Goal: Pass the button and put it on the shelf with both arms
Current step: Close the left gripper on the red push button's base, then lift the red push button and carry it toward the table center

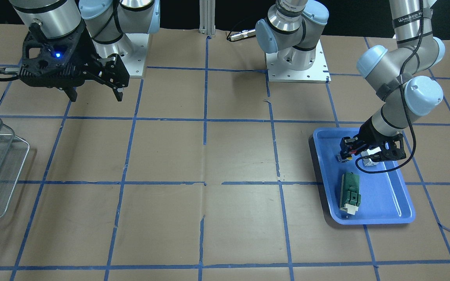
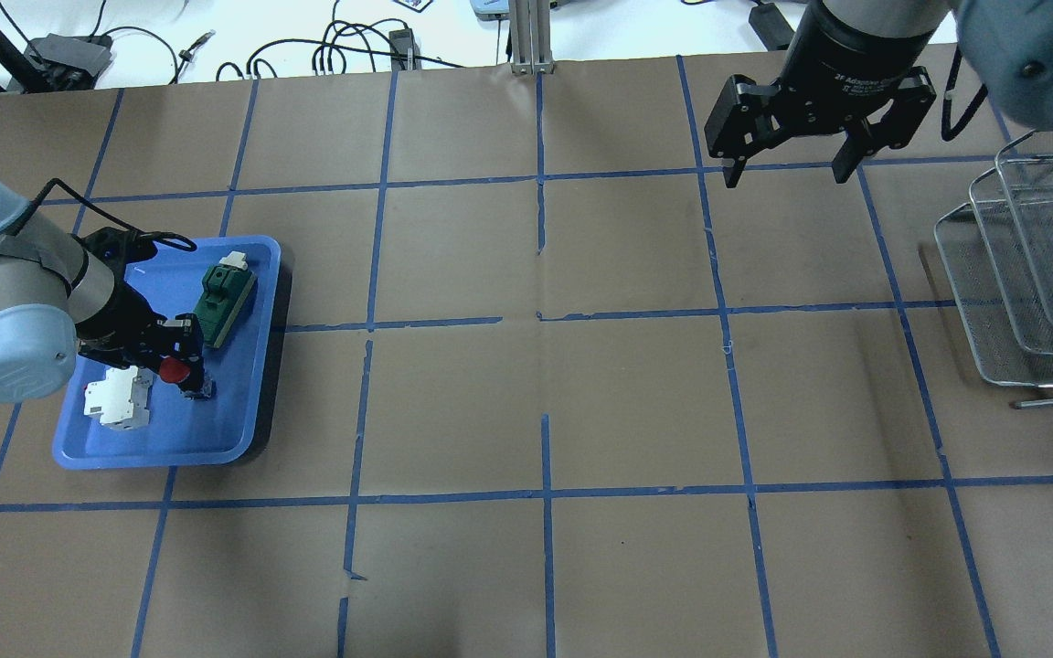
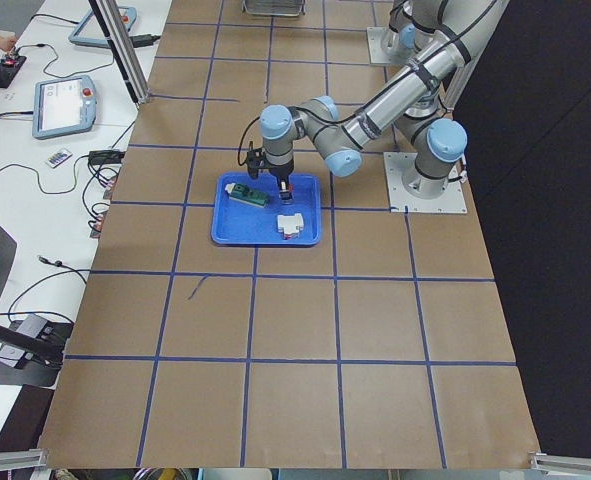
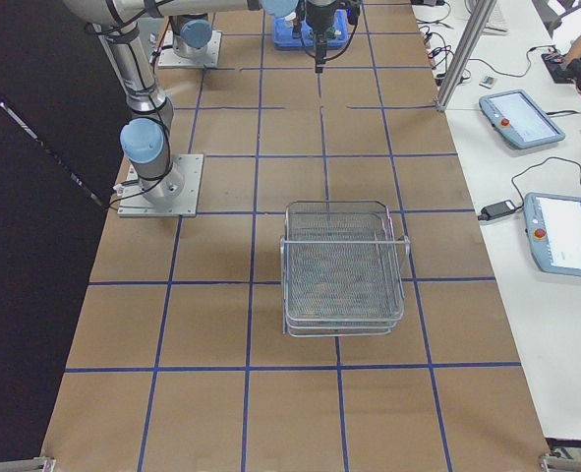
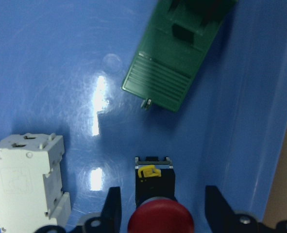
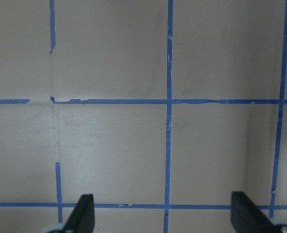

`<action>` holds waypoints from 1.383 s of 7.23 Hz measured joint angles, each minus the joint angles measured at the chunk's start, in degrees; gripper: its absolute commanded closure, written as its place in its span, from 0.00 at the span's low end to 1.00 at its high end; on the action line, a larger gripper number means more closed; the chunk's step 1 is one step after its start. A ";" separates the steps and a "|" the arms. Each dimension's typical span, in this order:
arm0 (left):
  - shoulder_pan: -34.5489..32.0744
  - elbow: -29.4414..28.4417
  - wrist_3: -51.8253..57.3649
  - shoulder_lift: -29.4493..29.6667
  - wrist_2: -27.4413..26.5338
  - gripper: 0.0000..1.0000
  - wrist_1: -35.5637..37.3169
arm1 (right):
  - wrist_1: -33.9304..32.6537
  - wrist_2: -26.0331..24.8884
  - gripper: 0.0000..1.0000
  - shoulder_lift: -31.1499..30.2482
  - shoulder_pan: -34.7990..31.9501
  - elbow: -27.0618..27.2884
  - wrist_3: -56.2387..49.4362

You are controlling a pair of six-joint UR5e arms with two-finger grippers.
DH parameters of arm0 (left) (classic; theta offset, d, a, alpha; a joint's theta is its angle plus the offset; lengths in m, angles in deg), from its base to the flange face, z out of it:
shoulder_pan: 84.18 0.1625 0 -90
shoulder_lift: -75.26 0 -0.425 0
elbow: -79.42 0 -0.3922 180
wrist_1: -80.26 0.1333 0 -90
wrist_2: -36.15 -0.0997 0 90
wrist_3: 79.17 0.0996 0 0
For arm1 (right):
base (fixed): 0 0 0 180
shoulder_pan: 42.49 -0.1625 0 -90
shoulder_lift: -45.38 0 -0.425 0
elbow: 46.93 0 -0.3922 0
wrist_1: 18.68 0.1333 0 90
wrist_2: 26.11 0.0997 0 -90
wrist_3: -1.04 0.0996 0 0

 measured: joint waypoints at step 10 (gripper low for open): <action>-20.24 -11.85 -6.30 -8.63 72.12 1.00 -33.94 | 5.23 7.73 0.00 -0.19 22.47 -1.65 -16.00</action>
